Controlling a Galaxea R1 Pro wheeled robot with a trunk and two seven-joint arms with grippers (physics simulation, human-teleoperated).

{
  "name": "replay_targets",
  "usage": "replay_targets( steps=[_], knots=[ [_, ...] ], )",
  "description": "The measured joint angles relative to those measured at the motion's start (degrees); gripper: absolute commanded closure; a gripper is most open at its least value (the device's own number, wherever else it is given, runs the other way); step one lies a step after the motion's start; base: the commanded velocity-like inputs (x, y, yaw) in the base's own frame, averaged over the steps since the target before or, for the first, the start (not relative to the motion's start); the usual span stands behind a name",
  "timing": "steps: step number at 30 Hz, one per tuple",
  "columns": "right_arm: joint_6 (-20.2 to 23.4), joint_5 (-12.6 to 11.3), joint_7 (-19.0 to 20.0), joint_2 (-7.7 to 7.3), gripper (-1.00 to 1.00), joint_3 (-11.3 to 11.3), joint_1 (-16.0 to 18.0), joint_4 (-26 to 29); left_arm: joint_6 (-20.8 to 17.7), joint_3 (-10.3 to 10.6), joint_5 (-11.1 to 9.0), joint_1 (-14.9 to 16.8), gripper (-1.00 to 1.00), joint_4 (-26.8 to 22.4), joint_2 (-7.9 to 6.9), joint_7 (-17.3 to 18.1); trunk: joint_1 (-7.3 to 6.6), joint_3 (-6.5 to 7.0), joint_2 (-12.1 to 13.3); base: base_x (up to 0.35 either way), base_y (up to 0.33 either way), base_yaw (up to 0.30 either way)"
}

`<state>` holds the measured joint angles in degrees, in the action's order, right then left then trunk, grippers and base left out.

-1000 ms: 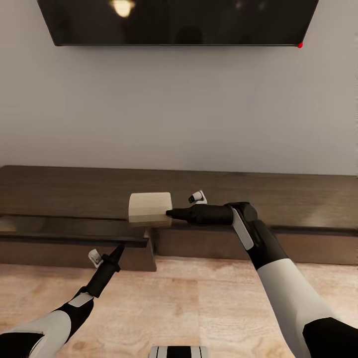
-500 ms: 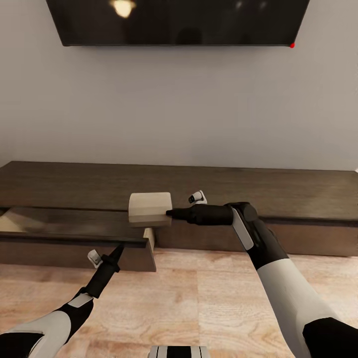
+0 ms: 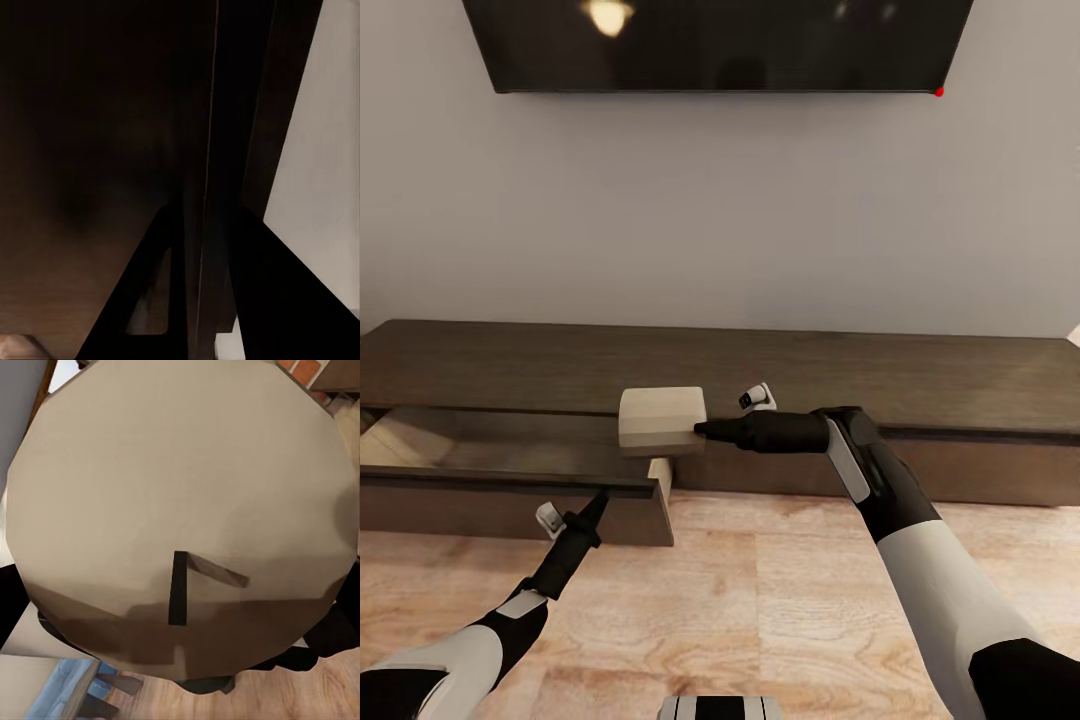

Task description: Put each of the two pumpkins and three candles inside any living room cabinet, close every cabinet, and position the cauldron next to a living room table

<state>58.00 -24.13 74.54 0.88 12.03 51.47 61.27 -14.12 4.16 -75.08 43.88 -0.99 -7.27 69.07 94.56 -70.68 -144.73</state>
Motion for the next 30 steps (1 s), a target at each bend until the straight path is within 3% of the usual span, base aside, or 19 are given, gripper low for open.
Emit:
replay_targets(
  steps=[30],
  knots=[
    [0.00,0.02,0.00,0.00,1.00,0.00,0.00,0.00,-0.07,-0.23,-0.05,0.00,1.00,-0.05,0.01,-0.14,0.00,0.00,0.00,-0.043,0.000,0.000]
  ],
)
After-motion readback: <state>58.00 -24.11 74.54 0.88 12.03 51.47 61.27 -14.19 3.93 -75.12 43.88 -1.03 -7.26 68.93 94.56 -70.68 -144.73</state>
